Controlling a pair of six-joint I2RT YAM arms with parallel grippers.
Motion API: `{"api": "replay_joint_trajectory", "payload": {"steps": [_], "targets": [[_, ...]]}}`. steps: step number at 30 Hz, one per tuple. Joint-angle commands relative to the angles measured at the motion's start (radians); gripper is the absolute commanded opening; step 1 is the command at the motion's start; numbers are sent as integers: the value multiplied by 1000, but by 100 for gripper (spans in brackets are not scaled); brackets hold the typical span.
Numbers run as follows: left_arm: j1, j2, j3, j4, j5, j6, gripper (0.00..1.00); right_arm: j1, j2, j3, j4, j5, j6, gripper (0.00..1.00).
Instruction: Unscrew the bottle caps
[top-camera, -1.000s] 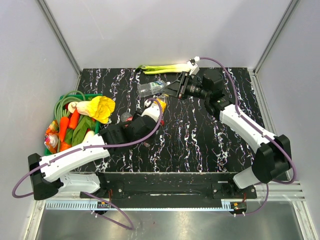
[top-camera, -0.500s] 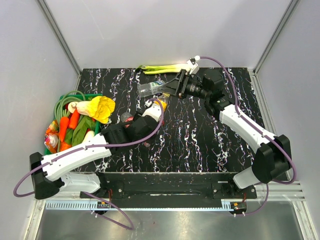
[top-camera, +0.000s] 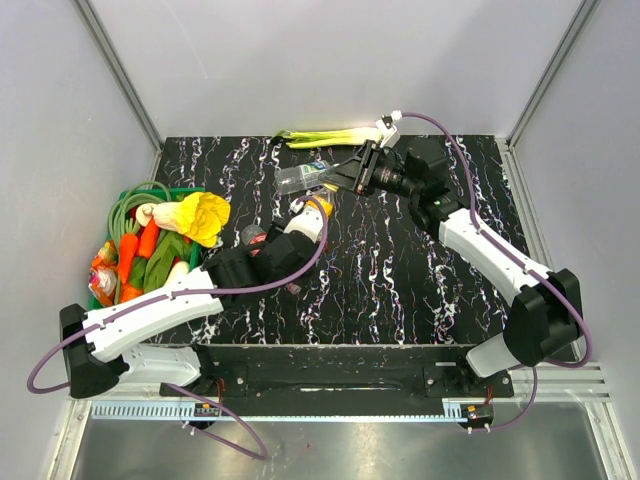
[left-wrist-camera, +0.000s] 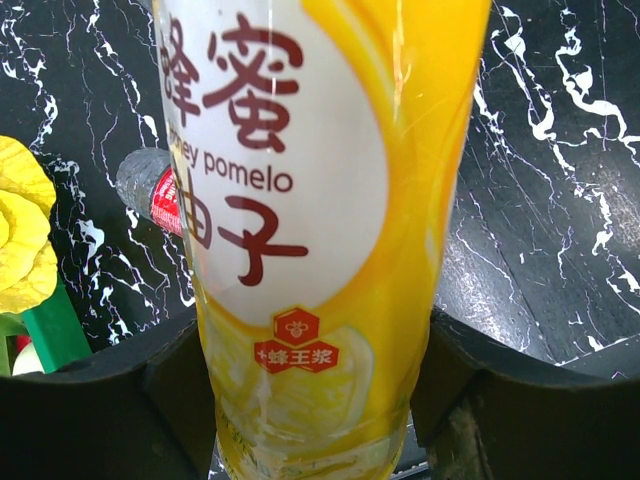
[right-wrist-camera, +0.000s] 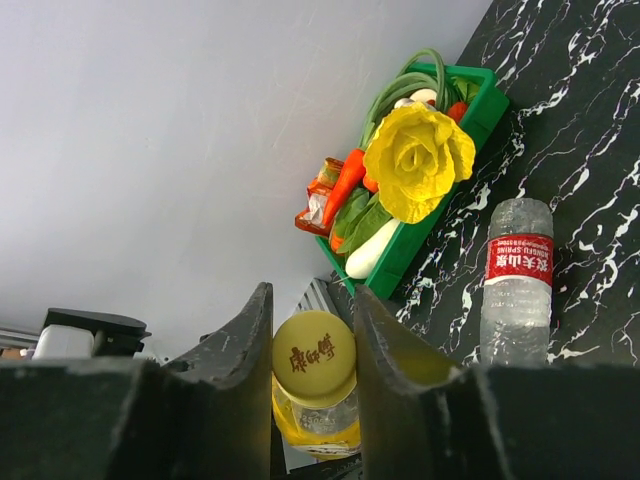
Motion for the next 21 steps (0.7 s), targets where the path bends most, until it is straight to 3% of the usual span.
{"api": "replay_joint_trajectory", "payload": {"steps": [1, 10, 21], "targets": [[-4, 11, 12, -3, -17, 17, 34, 11, -10, 27, 28, -31, 8, 0], [0, 64, 6, 14, 31, 8, 35, 11, -10, 33, -44, -34, -88, 0], [134, -65, -108, 210, 356, 13, 34, 11, 25, 44, -16, -152, -107, 0]]}}
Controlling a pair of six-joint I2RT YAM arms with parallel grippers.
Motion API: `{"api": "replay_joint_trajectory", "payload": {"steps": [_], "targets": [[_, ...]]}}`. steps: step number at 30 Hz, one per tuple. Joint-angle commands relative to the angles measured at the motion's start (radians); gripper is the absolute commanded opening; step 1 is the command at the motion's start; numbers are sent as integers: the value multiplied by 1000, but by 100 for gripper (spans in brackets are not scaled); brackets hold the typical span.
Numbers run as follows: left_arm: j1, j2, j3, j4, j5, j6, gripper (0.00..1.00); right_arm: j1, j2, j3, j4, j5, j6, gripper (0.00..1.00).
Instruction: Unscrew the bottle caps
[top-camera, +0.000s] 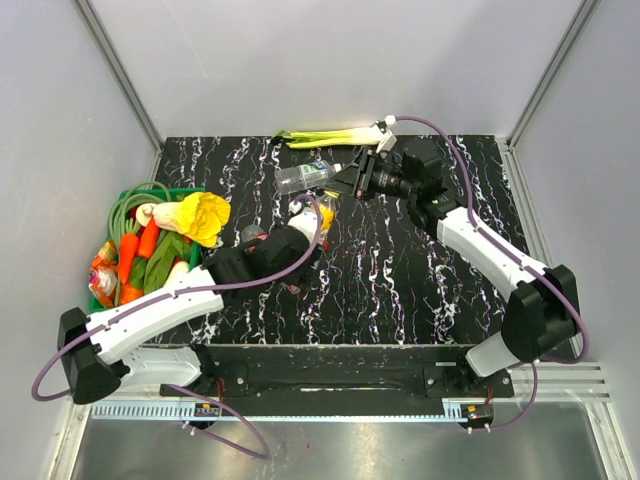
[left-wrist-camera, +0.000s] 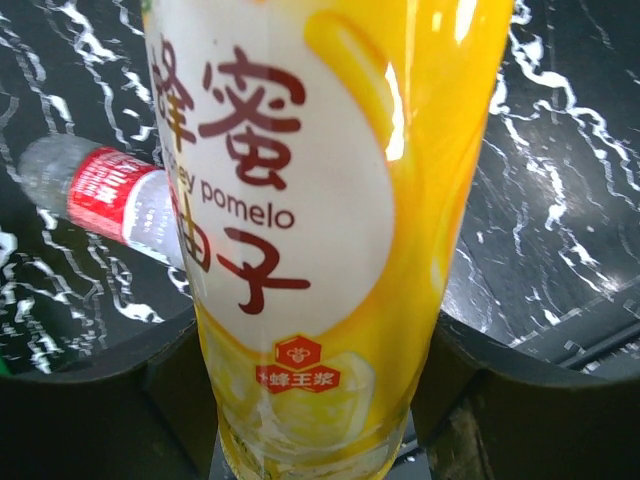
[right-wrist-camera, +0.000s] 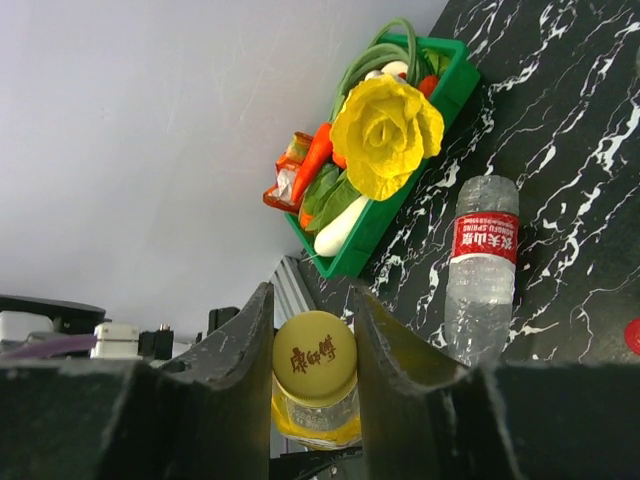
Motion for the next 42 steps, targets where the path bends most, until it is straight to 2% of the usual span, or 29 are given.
{"api": "replay_joint_trajectory", "payload": {"steps": [1, 13, 22, 34, 42], "targets": [[77, -83, -53, 146, 212, 9, 34, 17, 16, 45, 69, -146, 0, 0], [284, -292, -258, 457, 735, -60, 34, 14, 32, 48, 210, -277, 63, 0], [352, -344, -337, 758, 1083, -178, 34, 16, 5, 34, 336, -349, 94, 0], [376, -359, -411, 1184, 1316, -386, 31, 16, -11, 13, 555, -459, 178, 0], [383, -349, -436, 1465, 1413, -549, 31, 16, 10, -11, 941, -540, 391, 0]]}}
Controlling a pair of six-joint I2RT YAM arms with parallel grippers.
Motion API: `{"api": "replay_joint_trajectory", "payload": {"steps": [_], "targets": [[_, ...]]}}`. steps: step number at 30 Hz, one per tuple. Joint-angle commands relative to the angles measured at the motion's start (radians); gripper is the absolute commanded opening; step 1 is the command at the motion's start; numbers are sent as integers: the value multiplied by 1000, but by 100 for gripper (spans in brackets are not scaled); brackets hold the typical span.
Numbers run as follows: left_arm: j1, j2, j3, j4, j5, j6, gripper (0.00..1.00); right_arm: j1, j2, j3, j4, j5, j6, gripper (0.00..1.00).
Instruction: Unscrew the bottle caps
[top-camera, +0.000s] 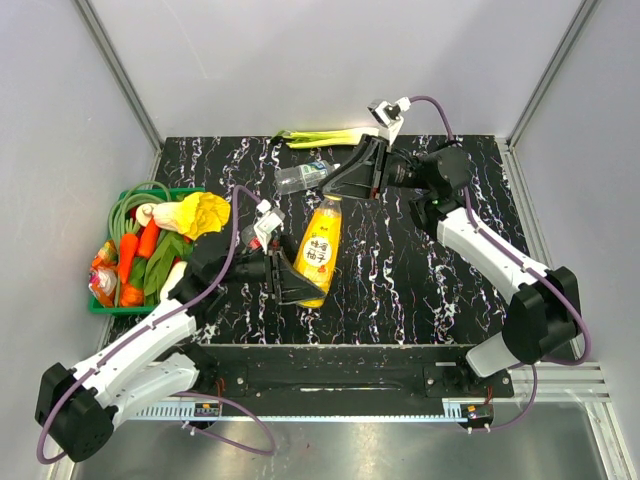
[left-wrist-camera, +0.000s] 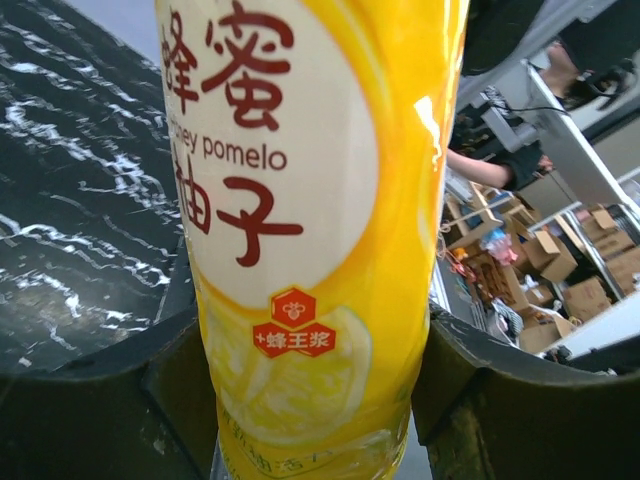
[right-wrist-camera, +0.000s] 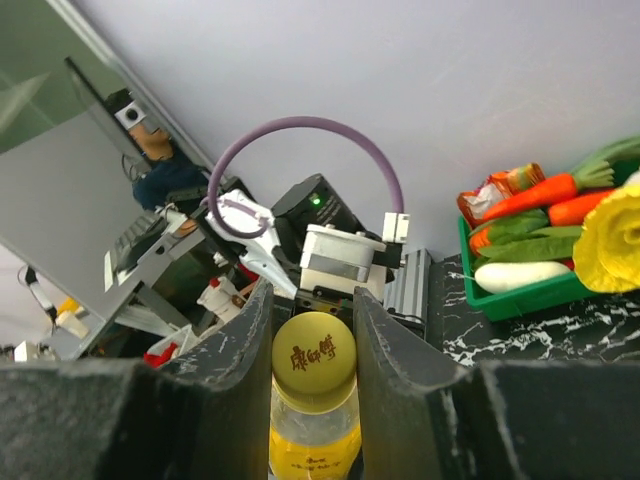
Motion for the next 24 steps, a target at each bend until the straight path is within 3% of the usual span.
{"api": "replay_joint_trajectory", "payload": {"steps": [1, 6, 13, 14, 19, 21, 24], "targets": [[11, -28, 29, 474, 95, -100, 31, 7, 18, -15, 285, -118, 122, 0], [13, 10, 23, 617, 130, -200, 31, 7, 31, -15, 386, -126, 184, 0], [13, 49, 27, 619, 143, -208, 31, 7, 22, -17, 352, -103, 163, 2], [13, 50, 27, 607, 143, -201, 30, 6, 20, -17, 352, -98, 158, 10], [13, 50, 38, 501, 144, -143, 30, 0, 9, -21, 375, -69, 168, 79], [13, 47, 40, 467, 144, -123, 29, -5, 5, -18, 411, -55, 190, 99], [13, 41, 44, 424, 143, -94, 29, -20, -3, -18, 470, -32, 231, 100]]}}
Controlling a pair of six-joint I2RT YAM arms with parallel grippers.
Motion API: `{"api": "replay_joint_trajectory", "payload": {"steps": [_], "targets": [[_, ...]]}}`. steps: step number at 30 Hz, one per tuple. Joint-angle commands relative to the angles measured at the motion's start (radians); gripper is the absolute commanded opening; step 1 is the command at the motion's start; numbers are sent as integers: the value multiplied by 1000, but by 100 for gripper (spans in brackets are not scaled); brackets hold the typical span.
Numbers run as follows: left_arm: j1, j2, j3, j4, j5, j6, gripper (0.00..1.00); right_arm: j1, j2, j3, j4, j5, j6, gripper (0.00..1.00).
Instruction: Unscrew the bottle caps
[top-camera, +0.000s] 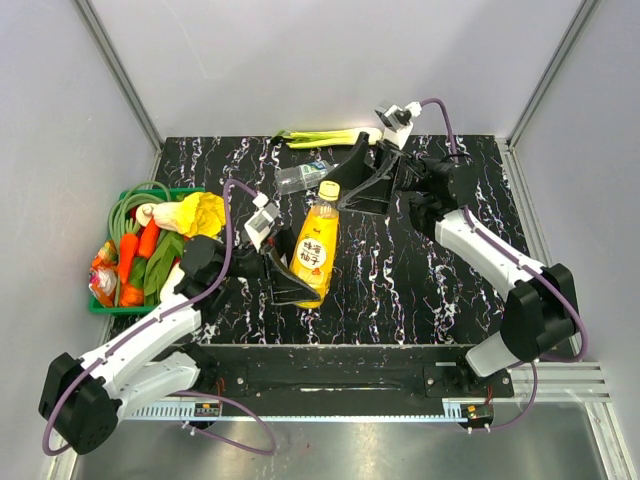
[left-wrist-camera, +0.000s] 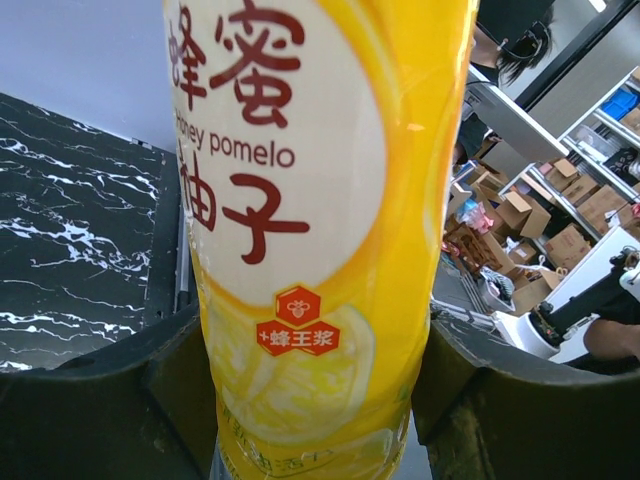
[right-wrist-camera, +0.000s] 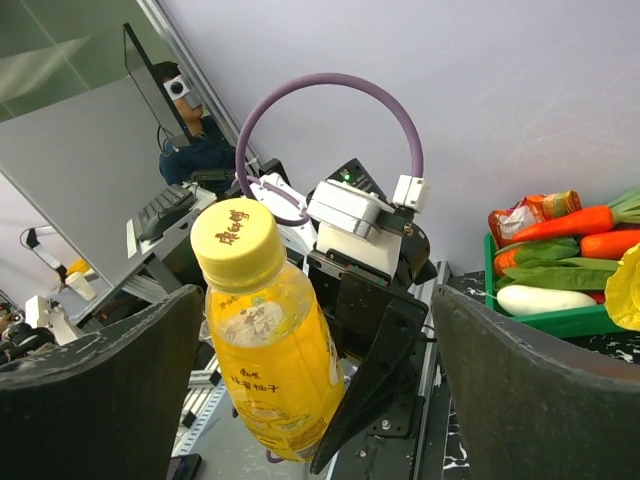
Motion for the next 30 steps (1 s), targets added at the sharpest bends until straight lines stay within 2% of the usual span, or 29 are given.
{"api": "replay_joint_trajectory", "payload": {"steps": [1, 5, 7, 10, 14, 18, 23, 30], "targets": [[4, -30, 49, 14, -13, 86, 29, -24, -19, 8, 115, 14, 40, 100], [4, -58, 87, -182, -55, 210, 29, -39, -39, 5, 95, 29, 35, 100], [4, -79, 148, -437, -129, 355, 29, -41, -54, 1, 43, 36, 10, 100], [4, -104, 220, -688, -240, 509, 29, -42, -91, -16, -134, 57, -122, 100], [4, -102, 297, -911, -398, 624, 28, -42, -172, -35, -435, 149, -371, 100], [1, -101, 340, -1031, -564, 666, 25, -41, -220, -26, -630, 233, -504, 100], [-28, -99, 380, -1138, -806, 687, 21, -41, -215, -7, -721, 272, -524, 100], [-252, -59, 457, -1264, -1265, 746, 20, -39, -168, 34, -794, 293, -511, 100]]}}
